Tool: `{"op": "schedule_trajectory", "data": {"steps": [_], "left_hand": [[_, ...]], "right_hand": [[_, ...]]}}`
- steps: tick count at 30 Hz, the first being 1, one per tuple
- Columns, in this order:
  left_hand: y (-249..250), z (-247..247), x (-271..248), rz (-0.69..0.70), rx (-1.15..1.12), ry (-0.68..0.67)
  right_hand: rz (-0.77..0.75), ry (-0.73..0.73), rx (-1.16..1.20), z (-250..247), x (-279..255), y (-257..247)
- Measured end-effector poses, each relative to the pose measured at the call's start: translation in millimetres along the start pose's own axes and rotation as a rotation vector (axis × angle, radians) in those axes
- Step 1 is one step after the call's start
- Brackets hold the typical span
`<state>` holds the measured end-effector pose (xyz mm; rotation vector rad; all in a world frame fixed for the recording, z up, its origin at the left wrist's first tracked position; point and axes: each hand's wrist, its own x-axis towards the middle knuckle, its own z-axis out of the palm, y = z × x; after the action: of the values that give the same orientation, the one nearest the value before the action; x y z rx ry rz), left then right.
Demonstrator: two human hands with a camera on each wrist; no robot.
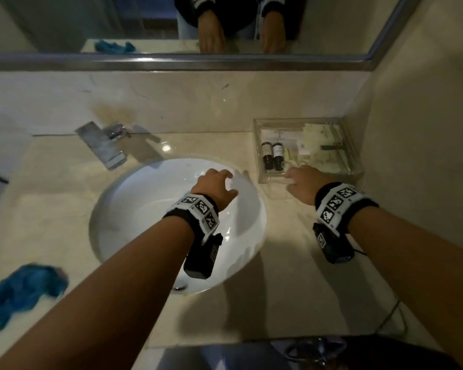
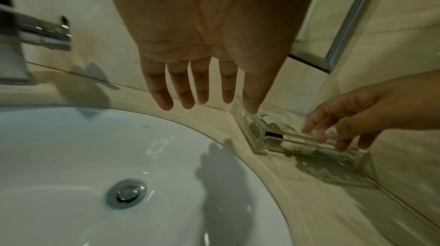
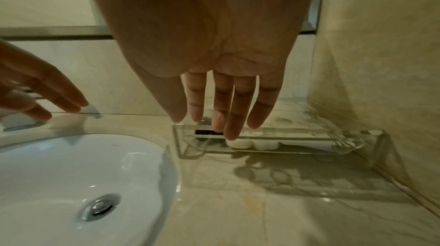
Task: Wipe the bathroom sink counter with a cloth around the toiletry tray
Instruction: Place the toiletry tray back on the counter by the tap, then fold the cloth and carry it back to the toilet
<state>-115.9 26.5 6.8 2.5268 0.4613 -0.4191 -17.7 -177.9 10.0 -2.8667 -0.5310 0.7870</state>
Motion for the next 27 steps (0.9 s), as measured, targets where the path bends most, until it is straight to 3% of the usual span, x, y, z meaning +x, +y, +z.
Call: {"op": "schedule_trajectory", "data": {"steps": [7,14,22,27], "left_hand": [[-68.5,-22.0,-46.8,-0.044,-0.026,0.034],[-184.8,-41.8,-110.3,-0.091,0.022,0.044],[-327.9,-64.0,-190.4,-0.202,0.152,-0.035],[-385.5,-70.0,-211.5,-0.252,0.196,-0.116]], "right_hand": [[-0.097,-0.017,-0.024,34.4,-28.8,-78.3],[-0.111,-0.054,-0.083,89.2,-60.1,-181.0],[-0.207,-0.143,-0.095,167.8,-102.6,-310.6],[-0.270,-0.176,-0.094,201.0,-115.6,-368.9]]}}
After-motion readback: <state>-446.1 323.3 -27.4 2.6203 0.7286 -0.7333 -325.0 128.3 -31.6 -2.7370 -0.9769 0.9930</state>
